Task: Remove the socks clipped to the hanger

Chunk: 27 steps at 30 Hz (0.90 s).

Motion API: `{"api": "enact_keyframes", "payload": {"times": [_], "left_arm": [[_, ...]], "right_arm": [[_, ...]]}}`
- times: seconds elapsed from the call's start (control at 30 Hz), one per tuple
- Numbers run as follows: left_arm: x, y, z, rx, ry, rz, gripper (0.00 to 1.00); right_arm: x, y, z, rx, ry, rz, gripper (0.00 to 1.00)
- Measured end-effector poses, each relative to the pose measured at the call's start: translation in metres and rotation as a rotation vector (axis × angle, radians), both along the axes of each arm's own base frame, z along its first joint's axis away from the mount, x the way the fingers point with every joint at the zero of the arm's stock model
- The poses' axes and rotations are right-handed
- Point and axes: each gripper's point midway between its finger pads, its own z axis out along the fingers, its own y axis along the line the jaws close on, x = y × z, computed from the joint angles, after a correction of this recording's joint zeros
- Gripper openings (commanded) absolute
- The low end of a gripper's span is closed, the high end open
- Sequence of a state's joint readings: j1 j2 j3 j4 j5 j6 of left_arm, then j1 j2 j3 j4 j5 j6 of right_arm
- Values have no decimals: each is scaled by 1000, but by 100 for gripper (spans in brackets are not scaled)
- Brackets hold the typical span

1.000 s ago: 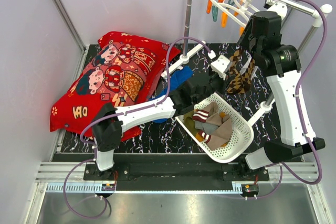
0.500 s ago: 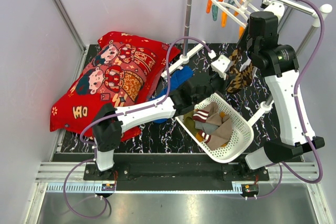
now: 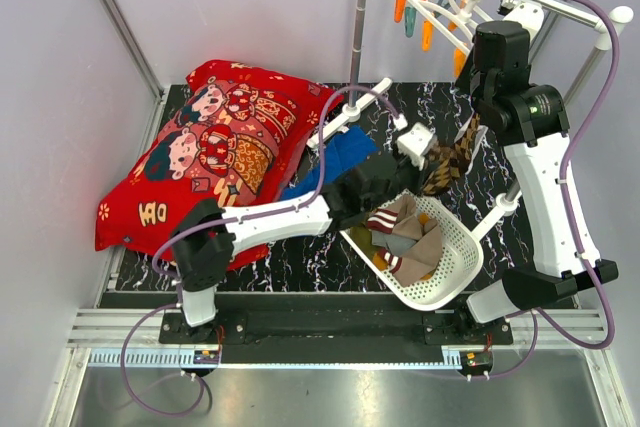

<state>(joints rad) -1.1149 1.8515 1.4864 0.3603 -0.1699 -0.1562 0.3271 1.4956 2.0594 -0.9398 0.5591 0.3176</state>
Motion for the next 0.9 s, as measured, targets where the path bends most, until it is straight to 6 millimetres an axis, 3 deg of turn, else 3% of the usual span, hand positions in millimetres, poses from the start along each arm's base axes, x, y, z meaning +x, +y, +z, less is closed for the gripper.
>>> {"api": "enact_keyframes", "payload": {"times": [0.2,0.37,0.4,0.5,0.53,0.6,0.67,0.73,0.9], "left_arm": [[-51,36,-57,96,86,-37,0],[-91,48,-78,94,160,-92,7],[-95,50,-86,94,178,-95,11],[-104,60,-118,130,234,-93,46],[-106,63,-128,146,257,-85,64],[-105,65,-141,173,284,-63,77],[-102,67,-144,202,298,-34,97],[-97,66,-135,211,292,-8,99],[-88,64,-89,157,245,20,99]], "right_arm": [[0,6,1,27,-4,23,0],[1,11,0,55,-5,40,0],[1,12,0,60,-7,41,0],[0,14,1,74,-9,51,0],[0,15,1,78,-10,55,0],[-1,16,2,86,-13,60,0],[-2,17,4,95,-17,64,0],[-2,19,4,108,-20,72,0],[-2,24,5,139,-25,87,0]]}}
